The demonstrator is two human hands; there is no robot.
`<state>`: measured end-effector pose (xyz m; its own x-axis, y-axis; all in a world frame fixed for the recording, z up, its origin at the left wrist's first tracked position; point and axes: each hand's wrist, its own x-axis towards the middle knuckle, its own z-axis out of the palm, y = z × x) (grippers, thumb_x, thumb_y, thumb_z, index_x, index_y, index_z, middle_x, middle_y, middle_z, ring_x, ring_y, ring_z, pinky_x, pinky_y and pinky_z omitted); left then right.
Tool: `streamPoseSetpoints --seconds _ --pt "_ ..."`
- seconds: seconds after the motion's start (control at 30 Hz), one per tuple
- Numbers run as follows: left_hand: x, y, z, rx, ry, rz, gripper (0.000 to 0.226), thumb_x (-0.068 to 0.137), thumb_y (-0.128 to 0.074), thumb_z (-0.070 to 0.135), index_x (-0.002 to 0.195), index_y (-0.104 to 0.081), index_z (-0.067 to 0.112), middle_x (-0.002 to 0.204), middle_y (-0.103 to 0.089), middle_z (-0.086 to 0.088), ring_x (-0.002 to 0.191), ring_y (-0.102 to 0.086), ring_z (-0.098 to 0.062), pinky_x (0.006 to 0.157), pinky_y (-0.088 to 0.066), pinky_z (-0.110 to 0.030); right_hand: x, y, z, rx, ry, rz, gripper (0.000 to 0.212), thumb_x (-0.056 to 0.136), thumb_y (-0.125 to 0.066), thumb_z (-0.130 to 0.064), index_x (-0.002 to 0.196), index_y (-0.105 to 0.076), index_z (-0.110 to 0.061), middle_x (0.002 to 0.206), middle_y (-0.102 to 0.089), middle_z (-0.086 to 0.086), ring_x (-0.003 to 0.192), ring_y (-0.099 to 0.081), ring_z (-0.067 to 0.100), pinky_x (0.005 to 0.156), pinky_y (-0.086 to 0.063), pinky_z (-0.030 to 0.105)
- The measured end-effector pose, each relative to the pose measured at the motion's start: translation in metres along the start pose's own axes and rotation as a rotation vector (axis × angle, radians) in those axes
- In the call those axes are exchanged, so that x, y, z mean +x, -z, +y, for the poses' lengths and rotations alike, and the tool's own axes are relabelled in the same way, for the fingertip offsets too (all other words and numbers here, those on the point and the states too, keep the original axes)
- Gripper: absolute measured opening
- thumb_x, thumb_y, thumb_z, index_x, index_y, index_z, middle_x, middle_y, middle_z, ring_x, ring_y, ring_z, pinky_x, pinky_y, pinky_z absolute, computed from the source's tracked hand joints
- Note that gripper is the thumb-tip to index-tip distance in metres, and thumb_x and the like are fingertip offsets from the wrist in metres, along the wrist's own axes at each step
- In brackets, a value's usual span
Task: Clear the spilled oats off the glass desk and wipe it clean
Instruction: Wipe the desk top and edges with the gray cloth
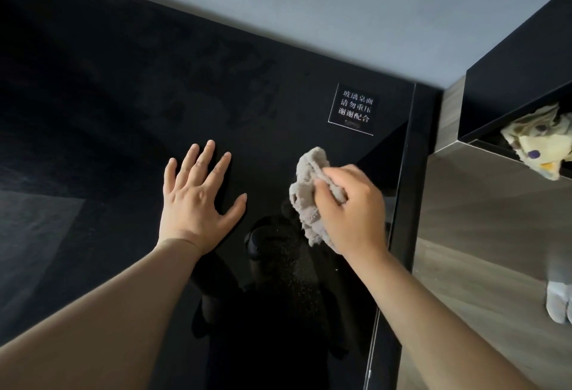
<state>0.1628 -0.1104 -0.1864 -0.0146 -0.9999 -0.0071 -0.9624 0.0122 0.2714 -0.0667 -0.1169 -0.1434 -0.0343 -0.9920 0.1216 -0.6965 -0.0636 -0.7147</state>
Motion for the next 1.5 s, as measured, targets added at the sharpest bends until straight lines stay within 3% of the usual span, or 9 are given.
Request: streamPoseSetpoints --seconds 0.13,0.3,0.7,0.83,0.93,1.03,1.2,1.37,1.5 --pt "0.000 -0.001 -0.001 0.004 -0.005 -0.001 0.073 0.083 -0.038 0.062 0.147 -0.036 0.027 0.159 -0.020 0.001 0.148 -0.010 -0.020 0.120 -0.004 -0.046 0.071 0.002 0.002 -0.165 -0.038 0.156 0.019 0.090 -0.055 -0.030 0.088 -0.068 -0.016 0.087 -0.057 -0.003 0.077 -0.055 0.017 0.060 -0.038 0.029" --pt "-0.001 -0.003 -0.001 -0.002 -0.010 0.014 0.073 0.083 -0.038 0.062 0.146 -0.038 0.027 0.159 -0.022 0.000 0.148 -0.012 -0.020 0.120 -0.006 -0.047 0.108 -0.035 0.028 -0.426 -0.073 0.125 0.030 0.089 -0.056 -0.043 0.100 -0.068 -0.018 0.103 -0.059 0.003 0.097 -0.052 0.024 0.062 -0.036 0.030" --pt "-0.002 -0.002 -0.003 0.012 -0.031 -0.016 0.070 0.089 -0.041 0.061 0.149 -0.031 0.026 0.161 -0.015 -0.003 0.149 -0.005 -0.022 0.120 0.001 -0.046 -0.129 -0.017 -0.009 -0.187 -0.071 0.005 0.020 0.086 -0.059 -0.036 0.093 -0.071 -0.021 0.086 -0.057 -0.011 0.075 -0.056 0.008 0.062 -0.048 0.025" --pt "-0.004 0.010 -0.006 -0.033 -0.078 -0.112 0.074 0.089 -0.044 0.061 0.151 -0.026 0.027 0.162 -0.007 -0.002 0.149 0.003 -0.021 0.120 0.005 -0.045 -0.129 0.004 -0.021 -0.043 -0.138 0.083 0.019 0.088 -0.058 -0.037 0.087 -0.068 -0.021 0.081 -0.055 -0.011 0.071 -0.054 0.005 0.061 -0.040 0.016" --pt "-0.019 0.027 -0.023 -0.178 -0.150 -0.195 0.069 0.090 -0.049 0.057 0.148 -0.034 0.024 0.161 -0.015 -0.001 0.149 -0.002 -0.018 0.121 0.002 -0.041 -0.083 0.021 -0.004 -0.189 -0.260 0.282 0.016 0.091 -0.058 -0.032 0.093 -0.068 -0.019 0.089 -0.053 -0.007 0.076 -0.055 0.013 0.061 -0.039 0.023" --pt "-0.062 0.040 -0.048 -0.194 -0.203 -0.187 0.074 0.084 -0.042 0.060 0.147 -0.038 0.021 0.157 -0.028 -0.001 0.147 -0.016 -0.018 0.120 -0.008 -0.046 -0.071 0.010 0.013 -0.345 -0.362 0.218 0.019 0.091 -0.053 -0.036 0.092 -0.065 -0.022 0.092 -0.053 -0.001 0.085 -0.058 0.024 0.064 -0.044 0.033" --pt "-0.134 0.042 -0.072 -0.181 -0.289 -0.120 0.067 0.086 -0.044 0.050 0.140 -0.047 0.010 0.150 -0.041 -0.007 0.143 -0.029 -0.026 0.116 -0.018 -0.056 -0.171 -0.026 -0.019 -0.374 -0.249 0.240 0.030 0.084 -0.048 -0.042 0.090 -0.065 -0.018 0.082 -0.057 0.002 0.069 -0.053 0.019 0.055 -0.032 0.026" --pt "-0.169 0.035 -0.085 -0.166 -0.274 -0.108 0.063 0.090 -0.041 0.047 0.140 -0.048 0.011 0.151 -0.039 -0.003 0.144 -0.027 -0.022 0.118 -0.015 -0.053 -0.248 -0.019 -0.050 -0.142 -0.220 0.049 0.024 0.084 -0.054 -0.044 0.085 -0.066 -0.023 0.078 -0.054 -0.011 0.063 -0.056 0.009 0.050 -0.046 0.028" --pt "-0.174 0.029 -0.093 -0.067 -0.342 -0.099 0.064 0.091 -0.039 0.049 0.143 -0.044 0.013 0.156 -0.031 0.000 0.147 -0.019 -0.019 0.119 -0.011 -0.050 -0.226 0.001 -0.033 -0.185 -0.226 0.240 0.026 0.086 -0.059 -0.037 0.099 -0.070 -0.017 0.089 -0.056 -0.005 0.075 -0.058 0.016 0.062 -0.043 0.027"
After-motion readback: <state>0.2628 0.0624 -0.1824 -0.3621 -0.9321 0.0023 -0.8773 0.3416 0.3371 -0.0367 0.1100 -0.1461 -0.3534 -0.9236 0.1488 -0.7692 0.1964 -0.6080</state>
